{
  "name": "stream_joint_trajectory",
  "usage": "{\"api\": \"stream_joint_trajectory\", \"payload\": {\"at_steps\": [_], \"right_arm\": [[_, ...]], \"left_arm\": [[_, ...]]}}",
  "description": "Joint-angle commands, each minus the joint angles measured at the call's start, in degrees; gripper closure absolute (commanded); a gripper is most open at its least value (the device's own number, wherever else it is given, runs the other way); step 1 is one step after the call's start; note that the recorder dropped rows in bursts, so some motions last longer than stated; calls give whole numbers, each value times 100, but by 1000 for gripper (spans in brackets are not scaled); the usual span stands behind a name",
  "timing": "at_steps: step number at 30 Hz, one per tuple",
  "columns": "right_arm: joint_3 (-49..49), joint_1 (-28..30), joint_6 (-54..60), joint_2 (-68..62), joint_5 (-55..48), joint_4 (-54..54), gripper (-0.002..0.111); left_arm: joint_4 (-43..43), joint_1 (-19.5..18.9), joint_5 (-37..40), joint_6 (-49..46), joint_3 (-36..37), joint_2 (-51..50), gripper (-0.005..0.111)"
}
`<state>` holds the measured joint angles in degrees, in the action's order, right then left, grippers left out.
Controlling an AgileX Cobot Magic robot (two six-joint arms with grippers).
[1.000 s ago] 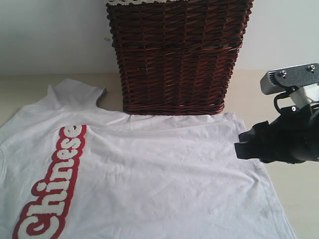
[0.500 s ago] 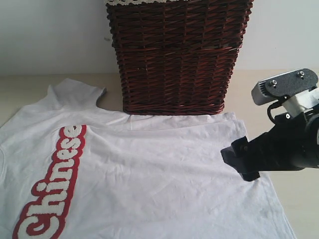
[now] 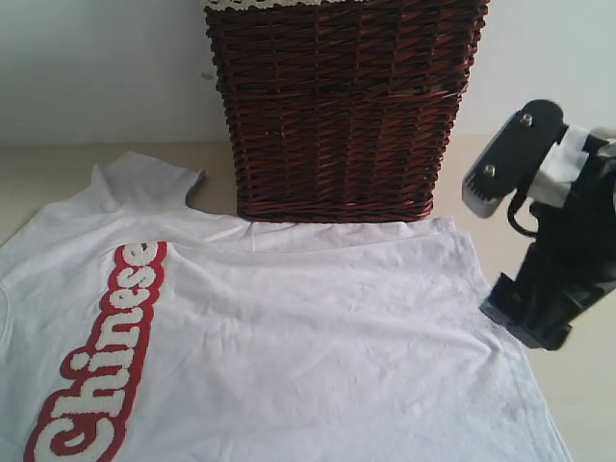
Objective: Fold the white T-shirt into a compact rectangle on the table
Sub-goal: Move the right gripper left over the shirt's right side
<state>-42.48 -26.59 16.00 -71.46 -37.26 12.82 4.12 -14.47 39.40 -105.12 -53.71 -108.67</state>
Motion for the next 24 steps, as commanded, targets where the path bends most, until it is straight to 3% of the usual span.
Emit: {"api": "stream_joint_trajectory", "payload": {"at_steps": [1,7,10,12,14,24], "right_arm": [[-82,-8,1486,-523,-940,720,12],[-82,-8,2251,-1056,187,1011,12],[-82,6,2036,-1375,531,2140,12],[-82,6,1498,-1602,467,3223,12],[-82,6,843,-1782,571,3639,12],[-82,-74,355,-1912,1363,3574,12]], "left_arm": [[-42,9,-251,-52,175,-238,3],[-42,9,-251,-52,175,-238,3],[-42,9,-251,-65,175,-238,3],[-42,9,-251,-65,175,-238,3],[-42,9,-251,-65,175,-238,3],[-42,9,-251,-64,175,-286,3]]}}
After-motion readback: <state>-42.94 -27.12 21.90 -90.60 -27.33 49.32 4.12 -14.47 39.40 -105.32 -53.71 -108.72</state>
